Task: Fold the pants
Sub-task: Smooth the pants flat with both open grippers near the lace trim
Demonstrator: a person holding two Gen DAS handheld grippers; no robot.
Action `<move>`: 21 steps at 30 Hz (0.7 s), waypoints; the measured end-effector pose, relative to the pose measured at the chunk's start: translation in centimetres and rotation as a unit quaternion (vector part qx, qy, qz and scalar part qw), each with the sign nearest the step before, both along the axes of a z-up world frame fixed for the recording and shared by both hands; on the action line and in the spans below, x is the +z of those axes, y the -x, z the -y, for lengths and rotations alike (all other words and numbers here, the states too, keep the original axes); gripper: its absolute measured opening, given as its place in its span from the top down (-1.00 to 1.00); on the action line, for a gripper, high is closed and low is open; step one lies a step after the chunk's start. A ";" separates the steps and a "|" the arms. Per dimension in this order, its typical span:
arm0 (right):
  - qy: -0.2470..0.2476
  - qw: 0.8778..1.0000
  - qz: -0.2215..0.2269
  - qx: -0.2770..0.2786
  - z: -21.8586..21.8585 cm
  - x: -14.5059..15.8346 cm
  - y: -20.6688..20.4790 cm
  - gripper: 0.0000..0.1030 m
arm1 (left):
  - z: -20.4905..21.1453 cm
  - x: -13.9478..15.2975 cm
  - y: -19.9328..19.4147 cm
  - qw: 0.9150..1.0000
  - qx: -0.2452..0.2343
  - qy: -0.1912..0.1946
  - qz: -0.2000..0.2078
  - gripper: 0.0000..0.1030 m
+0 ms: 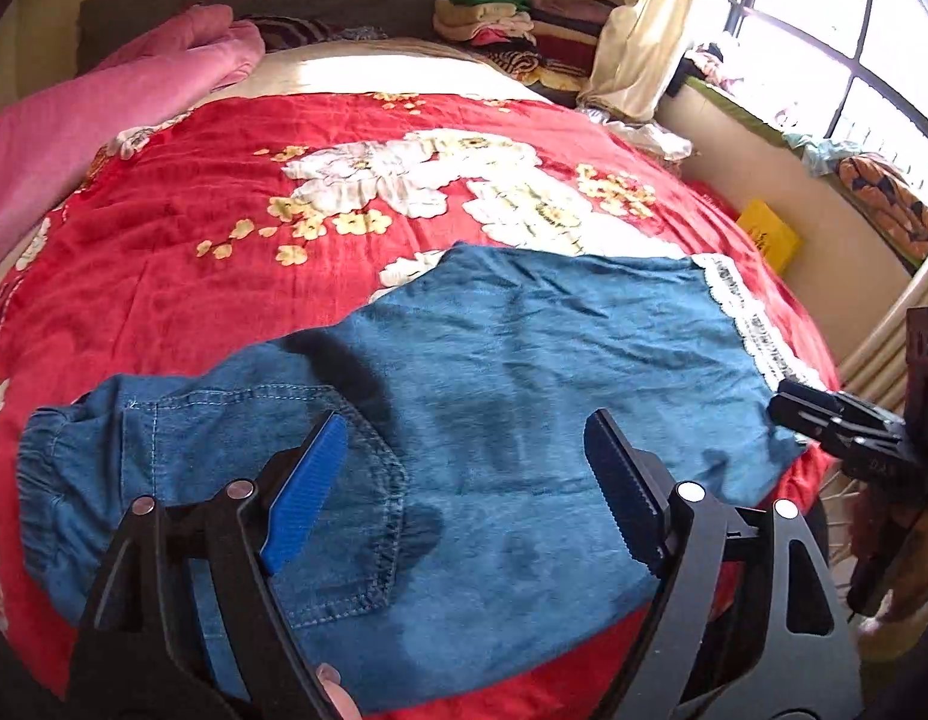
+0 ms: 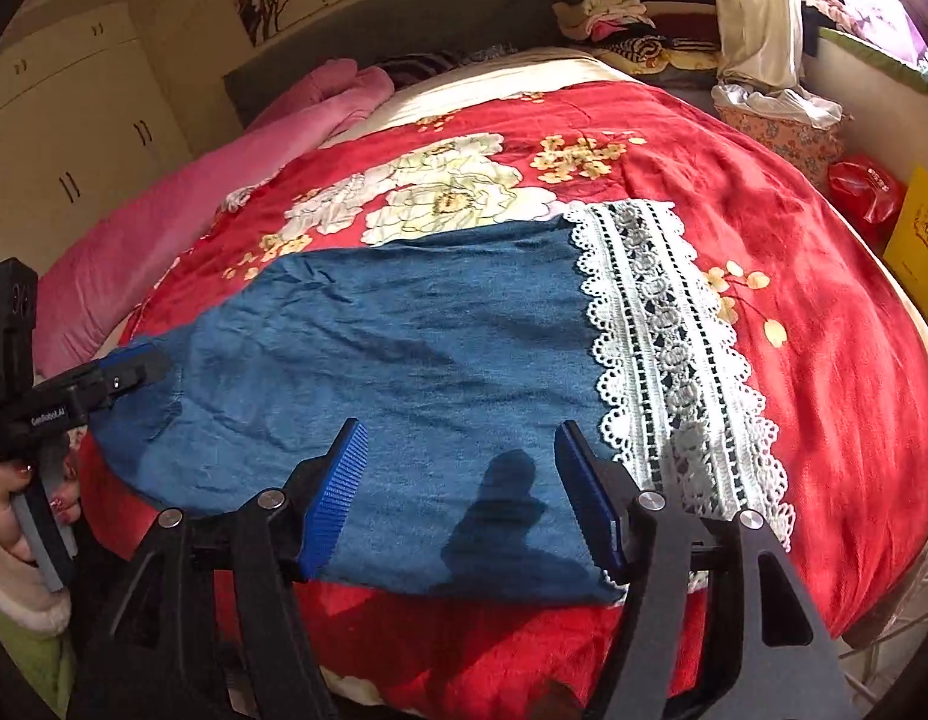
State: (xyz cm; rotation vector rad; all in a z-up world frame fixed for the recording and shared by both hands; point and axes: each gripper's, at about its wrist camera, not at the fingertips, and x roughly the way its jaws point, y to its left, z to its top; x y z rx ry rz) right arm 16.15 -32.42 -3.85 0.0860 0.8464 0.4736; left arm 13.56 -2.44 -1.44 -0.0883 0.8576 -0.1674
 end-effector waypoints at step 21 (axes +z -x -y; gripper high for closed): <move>-0.066 0.995 0.019 -0.070 5.1 1.2 2.4 -0.49 | -0.4 -0.3 1.7 0.999 -0.024 -0.023 -0.002 -0.79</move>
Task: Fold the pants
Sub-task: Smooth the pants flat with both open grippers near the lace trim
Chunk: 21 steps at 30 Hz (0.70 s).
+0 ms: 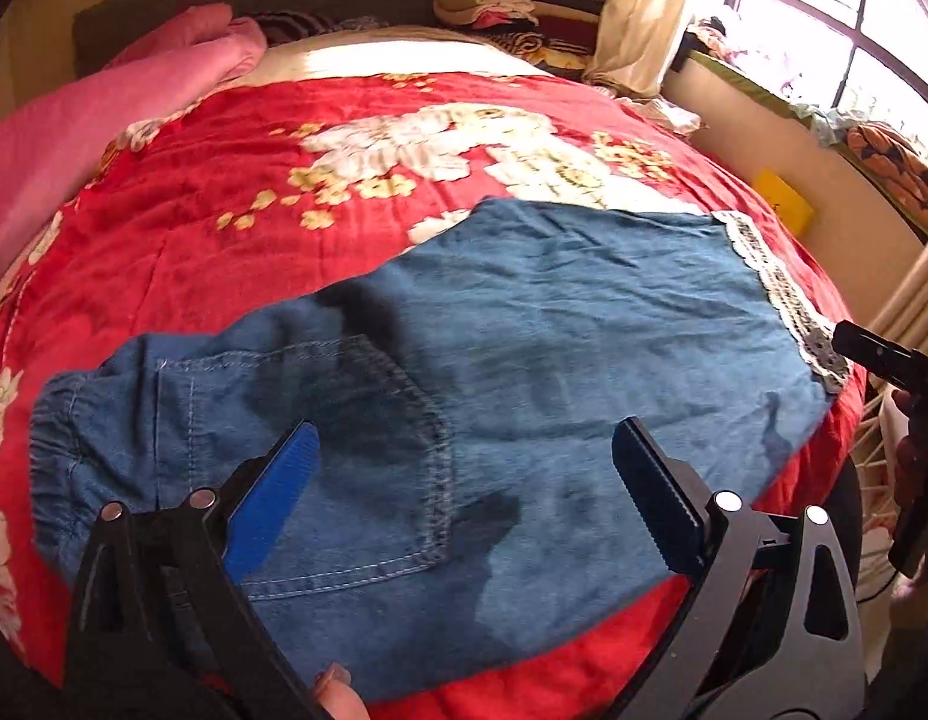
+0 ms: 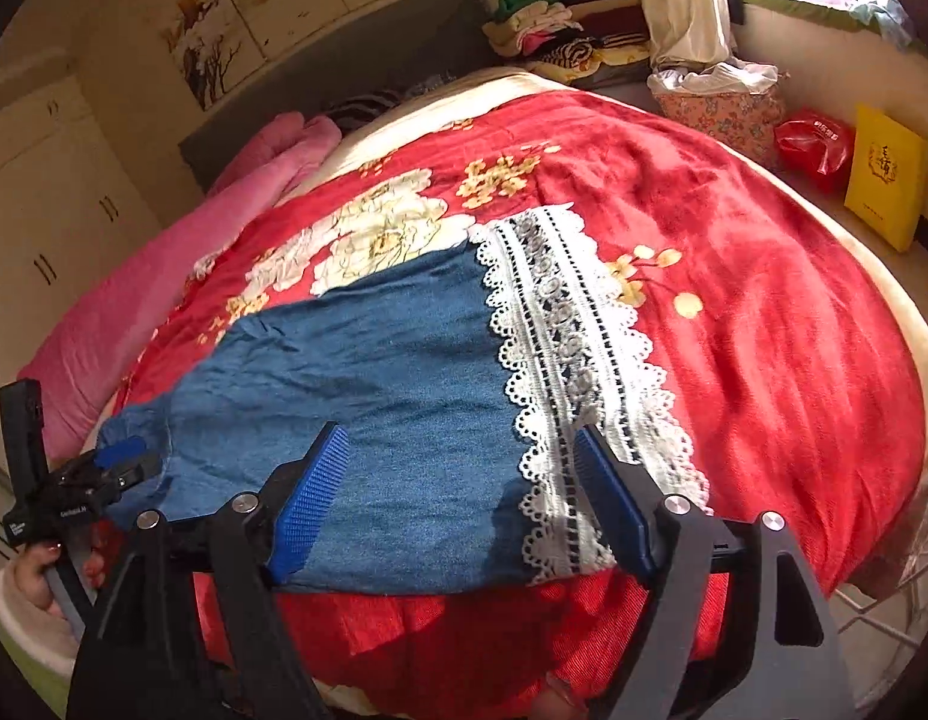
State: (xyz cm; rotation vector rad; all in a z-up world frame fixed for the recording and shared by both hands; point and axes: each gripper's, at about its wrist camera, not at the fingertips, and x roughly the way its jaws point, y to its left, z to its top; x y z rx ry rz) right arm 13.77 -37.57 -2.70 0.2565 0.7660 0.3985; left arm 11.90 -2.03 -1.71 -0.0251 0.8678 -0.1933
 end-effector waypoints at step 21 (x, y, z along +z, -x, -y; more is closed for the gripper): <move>-0.018 0.999 -0.006 -0.033 4.4 -1.2 1.8 -0.69 | 14.3 4.1 -7.0 0.990 -0.141 -0.013 0.010 -0.81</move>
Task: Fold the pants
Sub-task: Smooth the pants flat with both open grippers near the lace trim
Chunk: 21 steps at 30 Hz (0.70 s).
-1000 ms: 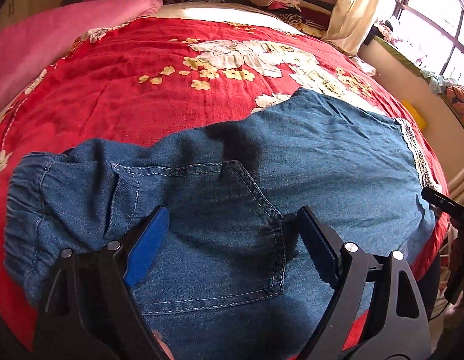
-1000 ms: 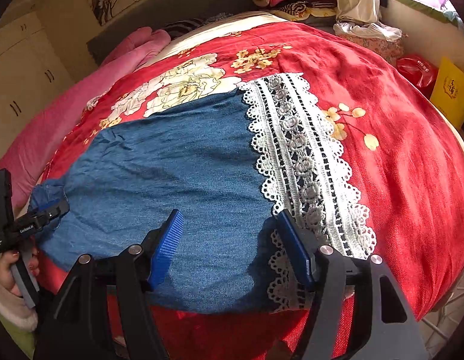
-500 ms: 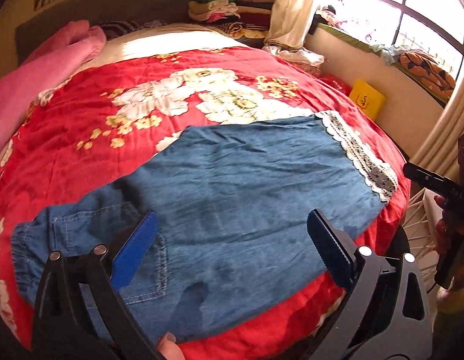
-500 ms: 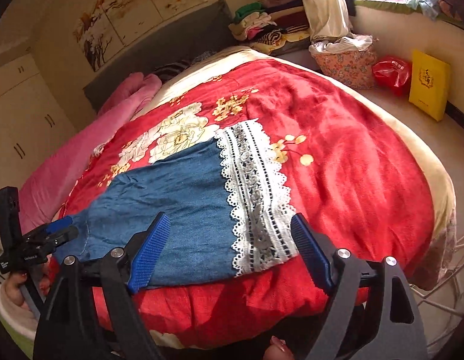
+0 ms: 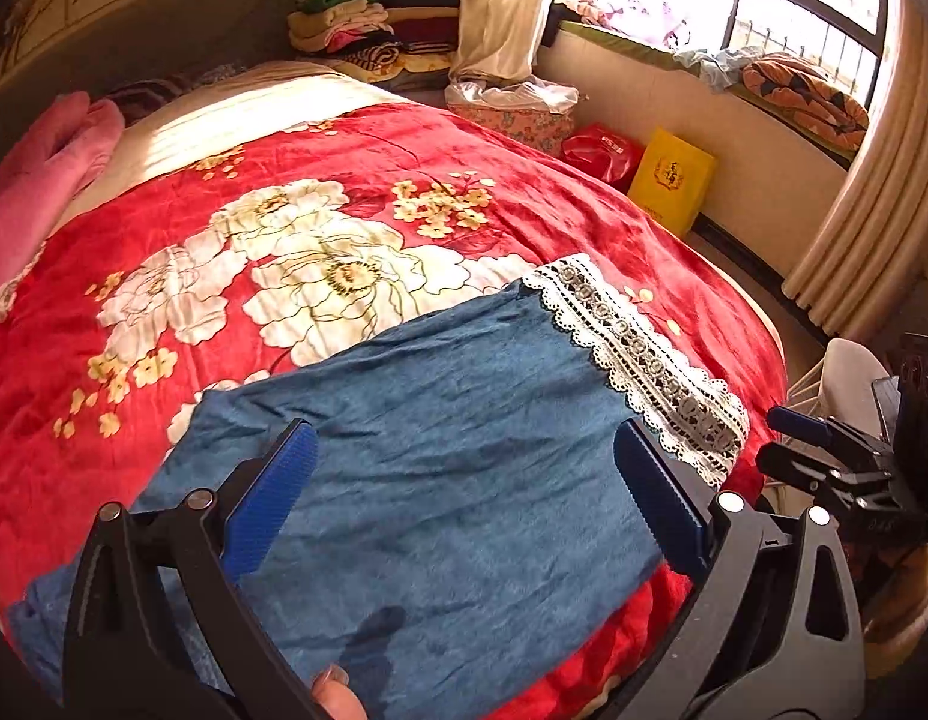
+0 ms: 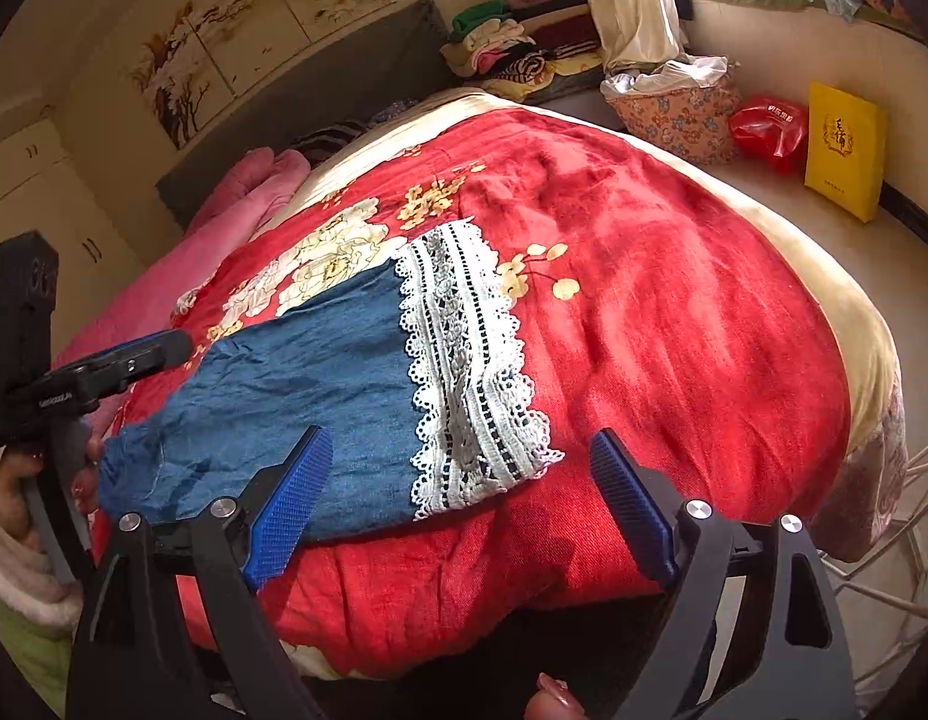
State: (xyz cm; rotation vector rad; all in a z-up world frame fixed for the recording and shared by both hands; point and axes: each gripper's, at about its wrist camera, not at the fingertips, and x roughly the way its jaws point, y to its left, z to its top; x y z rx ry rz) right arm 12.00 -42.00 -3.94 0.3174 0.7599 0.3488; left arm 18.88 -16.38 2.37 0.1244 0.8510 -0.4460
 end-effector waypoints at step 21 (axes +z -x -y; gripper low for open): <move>-0.034 0.998 -0.044 0.013 -1.0 -2.7 -2.8 -0.68 | 8.6 -4.6 -10.2 0.994 -0.095 -0.043 -0.041 -0.81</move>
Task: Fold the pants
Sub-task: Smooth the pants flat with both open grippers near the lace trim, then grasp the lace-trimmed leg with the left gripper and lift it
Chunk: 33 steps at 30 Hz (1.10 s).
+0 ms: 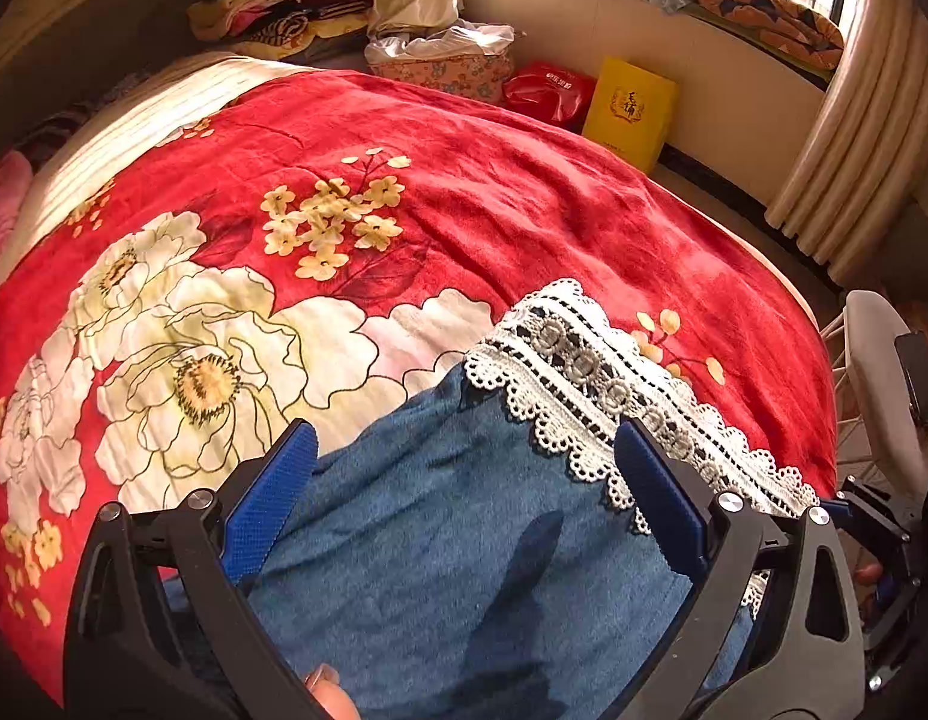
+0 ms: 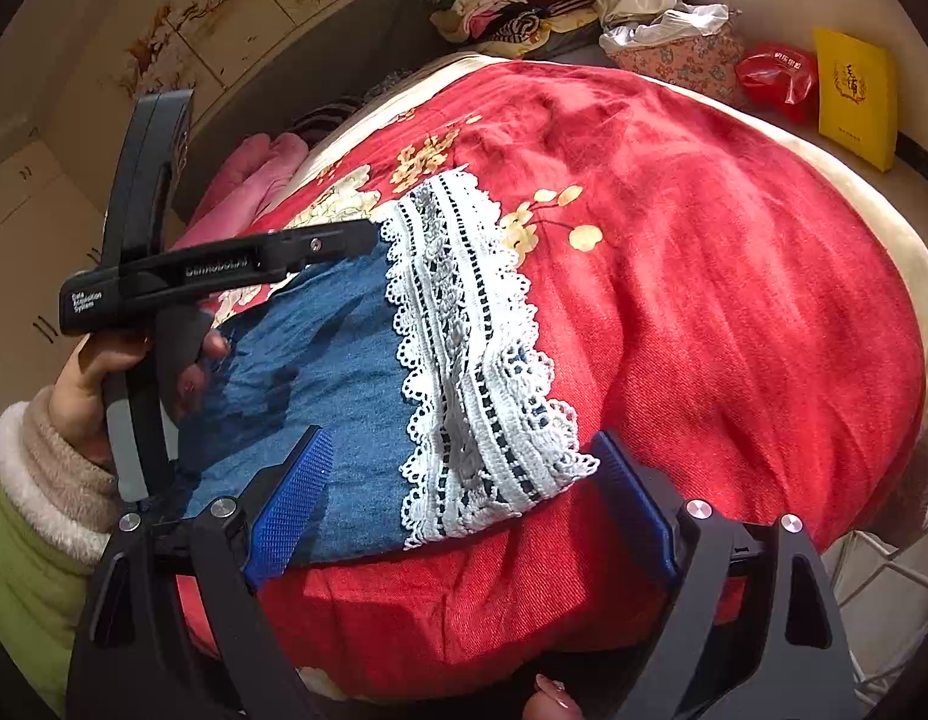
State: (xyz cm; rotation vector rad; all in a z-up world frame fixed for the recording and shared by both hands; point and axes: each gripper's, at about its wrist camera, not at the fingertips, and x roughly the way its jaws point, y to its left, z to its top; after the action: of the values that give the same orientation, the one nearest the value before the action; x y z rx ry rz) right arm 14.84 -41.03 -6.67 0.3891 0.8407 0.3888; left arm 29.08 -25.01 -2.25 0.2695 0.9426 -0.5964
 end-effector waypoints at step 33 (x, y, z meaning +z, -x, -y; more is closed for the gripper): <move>-0.029 0.984 0.114 0.133 -10.3 7.8 2.8 0.45 | -11.0 4.5 0.7 0.975 -0.046 0.214 -0.023 0.68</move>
State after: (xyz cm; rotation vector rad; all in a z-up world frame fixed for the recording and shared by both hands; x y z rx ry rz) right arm 12.03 -30.76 1.08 0.2804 0.6582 0.6944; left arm 28.38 -13.98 2.23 -0.0881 0.8249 -0.8764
